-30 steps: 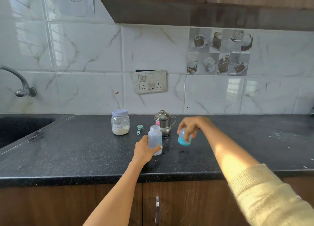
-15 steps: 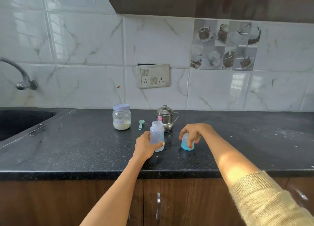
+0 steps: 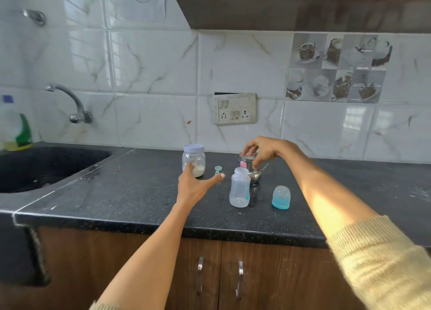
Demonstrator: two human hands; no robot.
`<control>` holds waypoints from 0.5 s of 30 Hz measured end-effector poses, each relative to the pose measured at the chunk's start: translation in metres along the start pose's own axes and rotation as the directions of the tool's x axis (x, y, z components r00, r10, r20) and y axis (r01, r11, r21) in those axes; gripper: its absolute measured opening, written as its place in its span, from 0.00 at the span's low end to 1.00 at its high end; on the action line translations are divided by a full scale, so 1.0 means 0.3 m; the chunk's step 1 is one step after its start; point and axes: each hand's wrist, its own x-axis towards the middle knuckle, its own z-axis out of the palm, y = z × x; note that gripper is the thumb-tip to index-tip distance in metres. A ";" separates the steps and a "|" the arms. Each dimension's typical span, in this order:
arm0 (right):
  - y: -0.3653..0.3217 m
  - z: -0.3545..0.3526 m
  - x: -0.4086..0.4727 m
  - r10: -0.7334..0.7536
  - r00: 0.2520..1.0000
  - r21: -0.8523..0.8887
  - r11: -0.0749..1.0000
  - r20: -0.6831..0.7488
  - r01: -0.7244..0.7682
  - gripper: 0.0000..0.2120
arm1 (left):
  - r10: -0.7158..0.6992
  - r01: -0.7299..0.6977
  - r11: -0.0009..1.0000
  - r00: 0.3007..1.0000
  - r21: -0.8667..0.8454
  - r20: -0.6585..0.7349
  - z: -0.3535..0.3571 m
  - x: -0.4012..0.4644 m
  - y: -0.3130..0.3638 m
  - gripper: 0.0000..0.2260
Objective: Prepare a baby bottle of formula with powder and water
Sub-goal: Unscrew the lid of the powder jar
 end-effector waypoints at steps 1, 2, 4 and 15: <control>-0.040 0.001 0.015 -0.028 1.000 0.011 1.000 -0.014 0.028 0.24 | -0.003 0.003 1.000 1.000 -0.005 -0.019 -0.022 0.009 -0.005 0.41; -0.080 0.004 0.032 -0.052 0.998 0.022 0.998 -0.022 0.053 0.23 | -0.014 0.014 1.000 0.999 0.002 -0.036 -0.040 0.019 -0.014 0.40; -0.153 0.019 0.080 -0.098 0.994 0.034 0.995 -0.039 0.099 0.24 | -0.055 0.056 0.998 0.997 0.034 -0.049 -0.068 0.050 -0.046 0.45; -0.277 0.185 0.504 -0.112 0.988 0.060 0.991 -0.107 0.119 0.35 | -0.247 0.241 0.920 0.969 0.309 -0.019 -0.015 0.334 -0.263 0.58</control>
